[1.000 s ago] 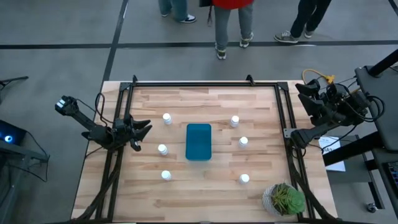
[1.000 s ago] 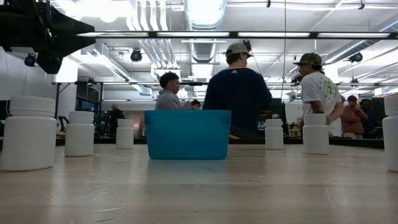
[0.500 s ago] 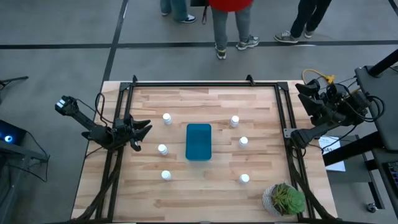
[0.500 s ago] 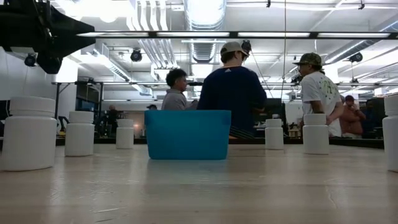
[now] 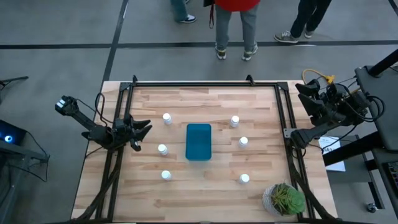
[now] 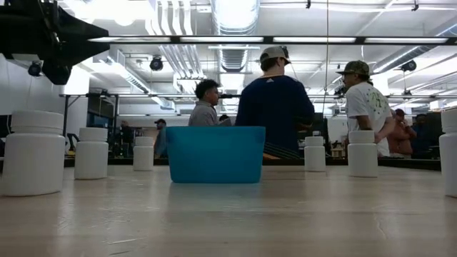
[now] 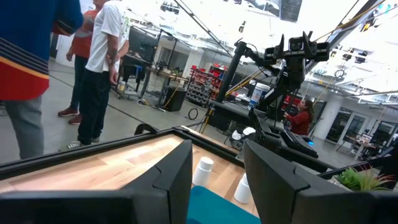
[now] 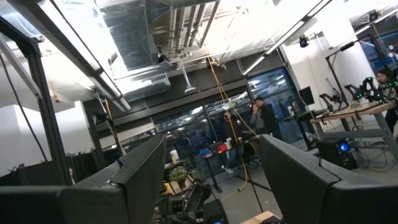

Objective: Pick and place pill bottles into a basket
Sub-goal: Put the white medicine bottle into the container

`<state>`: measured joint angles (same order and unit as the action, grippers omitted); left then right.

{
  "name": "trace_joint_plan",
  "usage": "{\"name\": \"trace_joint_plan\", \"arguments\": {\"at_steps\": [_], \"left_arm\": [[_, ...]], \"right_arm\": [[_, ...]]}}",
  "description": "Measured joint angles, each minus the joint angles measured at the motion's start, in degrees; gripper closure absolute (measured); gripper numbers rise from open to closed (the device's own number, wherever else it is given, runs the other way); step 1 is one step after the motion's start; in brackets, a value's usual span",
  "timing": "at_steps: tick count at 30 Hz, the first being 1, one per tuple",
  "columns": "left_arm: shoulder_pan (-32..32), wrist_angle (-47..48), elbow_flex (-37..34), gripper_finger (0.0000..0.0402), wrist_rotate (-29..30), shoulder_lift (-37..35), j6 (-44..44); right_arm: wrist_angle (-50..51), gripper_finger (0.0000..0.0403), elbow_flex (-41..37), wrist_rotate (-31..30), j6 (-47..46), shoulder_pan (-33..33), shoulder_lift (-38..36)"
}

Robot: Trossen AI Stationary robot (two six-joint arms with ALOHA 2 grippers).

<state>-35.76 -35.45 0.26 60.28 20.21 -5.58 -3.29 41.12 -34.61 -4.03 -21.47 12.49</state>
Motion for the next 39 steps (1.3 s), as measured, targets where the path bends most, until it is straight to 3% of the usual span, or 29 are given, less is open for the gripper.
{"name": "trace_joint_plan", "arguments": {"at_steps": [16,21,28,33,39], "left_arm": [[0.01,-0.01,-0.01,0.0274,0.03,0.00,0.09],[0.01,0.01,0.02,0.0274,0.05,-0.01,7.17],[0.01,-0.05,0.01,0.0274,0.04,0.00,7.28],[0.03,-5.29,-0.01,0.0274,0.08,0.00,-7.73],[0.05,-12.27,-0.01,0.0274,0.45,0.08,-13.23]], "right_arm": [[0.00,0.0154,0.00,0.02,0.00,-0.01,0.00],[0.00,0.0154,0.00,0.01,0.00,0.01,0.00],[-0.31,0.0154,0.02,0.00,0.02,-0.01,0.00],[-0.37,0.0154,0.00,0.00,0.00,0.00,-0.02],[-1.45,0.0154,0.00,0.01,-1.52,-0.01,-0.01]]}}
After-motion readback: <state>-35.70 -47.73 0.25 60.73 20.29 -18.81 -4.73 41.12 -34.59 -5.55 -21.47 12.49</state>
